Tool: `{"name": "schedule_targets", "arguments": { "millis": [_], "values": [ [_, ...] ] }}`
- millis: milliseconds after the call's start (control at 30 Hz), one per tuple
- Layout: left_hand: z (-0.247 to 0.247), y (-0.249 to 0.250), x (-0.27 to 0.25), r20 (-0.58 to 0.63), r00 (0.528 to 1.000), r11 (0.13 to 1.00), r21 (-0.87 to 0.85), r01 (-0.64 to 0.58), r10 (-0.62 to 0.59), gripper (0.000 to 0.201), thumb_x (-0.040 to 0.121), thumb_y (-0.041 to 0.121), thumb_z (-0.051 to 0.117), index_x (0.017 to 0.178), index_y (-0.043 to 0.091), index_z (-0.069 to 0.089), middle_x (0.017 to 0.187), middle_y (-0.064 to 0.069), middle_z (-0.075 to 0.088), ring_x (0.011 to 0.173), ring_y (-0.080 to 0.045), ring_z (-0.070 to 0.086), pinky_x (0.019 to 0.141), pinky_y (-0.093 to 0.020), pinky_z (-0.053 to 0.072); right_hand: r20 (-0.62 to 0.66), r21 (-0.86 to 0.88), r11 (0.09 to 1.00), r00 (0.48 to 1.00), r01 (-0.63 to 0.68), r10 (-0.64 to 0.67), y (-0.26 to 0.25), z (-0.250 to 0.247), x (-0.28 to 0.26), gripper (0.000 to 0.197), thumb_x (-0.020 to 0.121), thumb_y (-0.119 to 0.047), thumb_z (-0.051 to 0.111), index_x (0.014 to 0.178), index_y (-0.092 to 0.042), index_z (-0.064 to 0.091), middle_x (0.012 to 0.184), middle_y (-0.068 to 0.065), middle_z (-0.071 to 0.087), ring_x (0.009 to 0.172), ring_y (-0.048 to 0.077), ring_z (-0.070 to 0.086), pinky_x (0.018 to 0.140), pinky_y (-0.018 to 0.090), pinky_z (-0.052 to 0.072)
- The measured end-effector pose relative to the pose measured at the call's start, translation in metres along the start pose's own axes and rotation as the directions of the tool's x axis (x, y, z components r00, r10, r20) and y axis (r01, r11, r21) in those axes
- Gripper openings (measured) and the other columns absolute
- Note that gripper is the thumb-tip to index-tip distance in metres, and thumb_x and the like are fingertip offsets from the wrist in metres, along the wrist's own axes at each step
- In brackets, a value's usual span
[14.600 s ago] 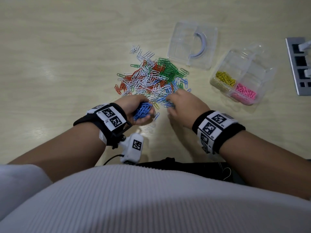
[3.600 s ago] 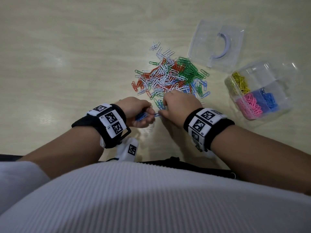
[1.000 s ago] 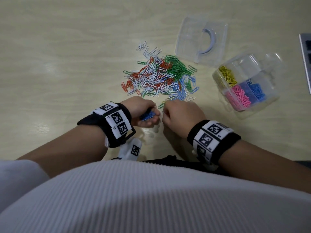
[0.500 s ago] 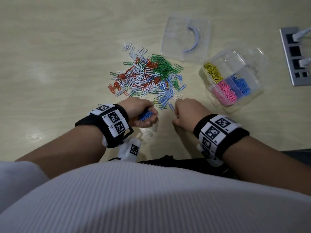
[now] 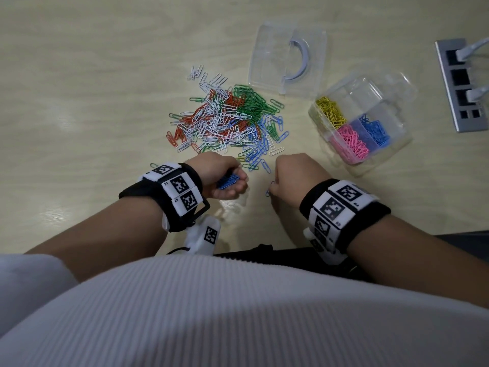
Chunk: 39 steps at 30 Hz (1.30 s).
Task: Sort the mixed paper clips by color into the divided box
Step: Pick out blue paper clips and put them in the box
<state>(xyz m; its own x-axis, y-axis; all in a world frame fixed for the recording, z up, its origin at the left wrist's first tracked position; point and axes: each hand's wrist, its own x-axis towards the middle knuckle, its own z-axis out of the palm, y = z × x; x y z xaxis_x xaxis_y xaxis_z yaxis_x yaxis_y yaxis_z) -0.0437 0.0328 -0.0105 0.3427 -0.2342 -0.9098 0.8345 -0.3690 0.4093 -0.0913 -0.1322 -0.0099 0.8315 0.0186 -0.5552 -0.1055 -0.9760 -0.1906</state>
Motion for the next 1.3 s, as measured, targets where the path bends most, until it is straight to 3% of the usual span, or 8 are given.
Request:
{"name": "schedule_targets", "arguments": {
  "millis": [67,233,367,667,900,1000,1100,1300],
  "values": [
    [0.000,-0.001,0.001,-0.007,1.000,1.000,0.005,0.002,-0.002,0.033,0.100,0.025,0.039,0.083,0.006,0.059,0.059,-0.008,0.059,0.047,-0.014,0.058,0.042,-0.018,0.049,0.050,-0.051,0.999,0.999,-0.011,0.014,-0.001,0.002,-0.001,0.027,0.086,-0.016,0.060,0.063,-0.012,0.047,0.060,0.002,0.041,0.063,0.026,0.046,0.056,0.024,0.033],
    [0.001,0.001,0.000,-0.011,1.000,1.000,0.018,-0.011,0.011,0.031,0.100,0.023,0.040,0.082,0.006,0.059,0.056,-0.007,0.059,0.046,-0.013,0.057,0.043,-0.017,0.049,-0.052,0.010,0.998,0.997,0.065,-0.064,-0.007,0.008,0.000,0.013,0.089,-0.014,0.055,0.098,-0.012,0.063,0.093,0.012,0.062,0.091,0.032,0.060,0.066,0.028,0.037],
    [0.000,0.000,0.000,-0.018,1.000,1.000,0.006,-0.007,0.007,0.032,0.100,0.023,0.040,0.079,0.006,0.057,0.054,-0.007,0.058,0.043,-0.013,0.056,0.042,-0.016,0.049,-0.070,0.062,0.977,0.978,0.203,-0.199,-0.002,0.014,0.001,0.012,0.087,-0.019,0.055,0.099,-0.018,0.056,0.099,0.008,0.052,0.090,0.032,0.057,0.069,0.035,0.043],
    [0.001,0.001,0.002,-0.015,1.000,1.000,0.012,-0.014,0.014,0.031,0.099,0.022,0.041,0.079,0.005,0.059,0.060,-0.008,0.060,0.049,-0.015,0.058,0.045,-0.020,0.049,-0.013,-0.226,0.950,0.974,0.216,-0.225,-0.002,0.018,0.005,0.030,0.093,-0.031,0.045,0.116,-0.011,0.049,0.116,0.010,0.051,0.104,0.031,0.057,0.067,0.034,0.033],
    [0.006,0.003,0.001,0.005,0.997,0.997,0.040,-0.073,0.072,0.024,0.095,0.015,0.049,0.077,0.004,0.062,0.065,-0.011,0.063,0.059,-0.018,0.063,0.078,-0.033,0.055,-0.233,0.242,0.889,0.913,0.388,-0.335,-0.023,-0.002,-0.002,0.010,0.090,-0.027,0.054,0.092,-0.020,0.061,0.089,-0.005,0.046,0.089,0.022,0.055,0.075,0.034,0.043],
    [0.006,0.004,0.002,0.063,0.998,1.000,0.015,-0.022,0.021,0.029,0.099,0.023,0.043,0.081,0.007,0.060,0.062,-0.008,0.061,0.059,-0.016,0.060,0.073,-0.027,0.053,-0.258,0.282,0.932,0.954,0.227,-0.154,-0.016,-0.002,0.007,0.010,0.090,-0.026,0.052,0.093,-0.020,0.060,0.096,0.001,0.055,0.092,0.025,0.057,0.078,0.035,0.046],
    [0.003,0.003,0.004,0.029,0.999,1.000,0.022,0.019,-0.019,0.034,0.101,0.027,0.037,0.081,0.009,0.059,0.059,-0.006,0.061,0.053,-0.013,0.059,0.057,-0.021,0.052,-0.118,0.040,0.998,0.992,0.042,-0.037,-0.003,0.006,0.014,0.024,0.093,-0.035,0.051,0.108,-0.017,0.055,0.112,0.008,0.054,0.101,0.031,0.057,0.080,0.036,0.046],
    [0.003,0.006,0.000,-0.022,1.000,0.998,0.053,-0.020,0.022,0.032,0.099,0.022,0.041,0.081,0.007,0.062,0.059,-0.007,0.063,0.053,-0.015,0.062,0.056,-0.022,0.055,-0.071,-0.057,0.996,0.995,0.062,-0.066,-0.008,0.005,0.018,0.014,0.090,-0.023,0.050,0.097,-0.012,0.056,0.105,0.011,0.059,0.089,0.030,0.058,0.066,0.030,0.036]
  ]
}}
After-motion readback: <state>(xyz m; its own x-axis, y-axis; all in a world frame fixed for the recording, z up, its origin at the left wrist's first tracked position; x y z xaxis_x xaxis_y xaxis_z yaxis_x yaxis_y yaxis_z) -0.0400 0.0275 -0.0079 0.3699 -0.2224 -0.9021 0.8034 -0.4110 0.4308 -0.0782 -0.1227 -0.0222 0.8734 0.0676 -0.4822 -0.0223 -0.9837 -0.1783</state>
